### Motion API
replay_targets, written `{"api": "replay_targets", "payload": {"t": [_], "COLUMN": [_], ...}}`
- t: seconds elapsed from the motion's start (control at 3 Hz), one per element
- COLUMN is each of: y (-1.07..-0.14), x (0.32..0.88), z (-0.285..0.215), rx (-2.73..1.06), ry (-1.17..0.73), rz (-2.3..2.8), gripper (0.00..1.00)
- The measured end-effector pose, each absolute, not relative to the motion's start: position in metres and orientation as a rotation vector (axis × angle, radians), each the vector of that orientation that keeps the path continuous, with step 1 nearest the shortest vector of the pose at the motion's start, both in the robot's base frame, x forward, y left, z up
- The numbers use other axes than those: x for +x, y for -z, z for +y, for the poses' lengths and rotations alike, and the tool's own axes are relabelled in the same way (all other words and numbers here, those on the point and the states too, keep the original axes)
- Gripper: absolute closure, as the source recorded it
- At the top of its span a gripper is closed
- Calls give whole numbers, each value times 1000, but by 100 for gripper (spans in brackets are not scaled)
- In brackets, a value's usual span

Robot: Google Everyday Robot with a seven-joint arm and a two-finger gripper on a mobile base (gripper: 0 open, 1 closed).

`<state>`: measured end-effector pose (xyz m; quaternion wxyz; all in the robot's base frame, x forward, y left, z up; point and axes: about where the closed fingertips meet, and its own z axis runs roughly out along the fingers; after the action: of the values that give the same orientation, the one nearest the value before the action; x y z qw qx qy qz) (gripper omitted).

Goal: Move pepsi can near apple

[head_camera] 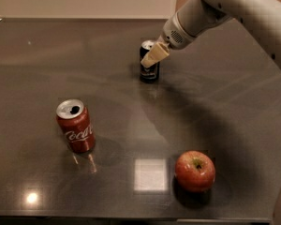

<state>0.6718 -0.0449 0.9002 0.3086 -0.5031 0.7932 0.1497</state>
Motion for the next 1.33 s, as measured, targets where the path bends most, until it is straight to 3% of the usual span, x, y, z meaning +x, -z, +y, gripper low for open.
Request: {"api": "replay_targets", "payload": {"t": [0.67, 1.0, 1.33], "y": [-914, -930, -941], "x": [653, 625, 591], "z": [-48, -64, -85], "rx": [-1360, -1403, -1438], "ry": [-432, -435, -447], "rz": [2055, 2026, 2021], "gripper": [86, 100, 100]}}
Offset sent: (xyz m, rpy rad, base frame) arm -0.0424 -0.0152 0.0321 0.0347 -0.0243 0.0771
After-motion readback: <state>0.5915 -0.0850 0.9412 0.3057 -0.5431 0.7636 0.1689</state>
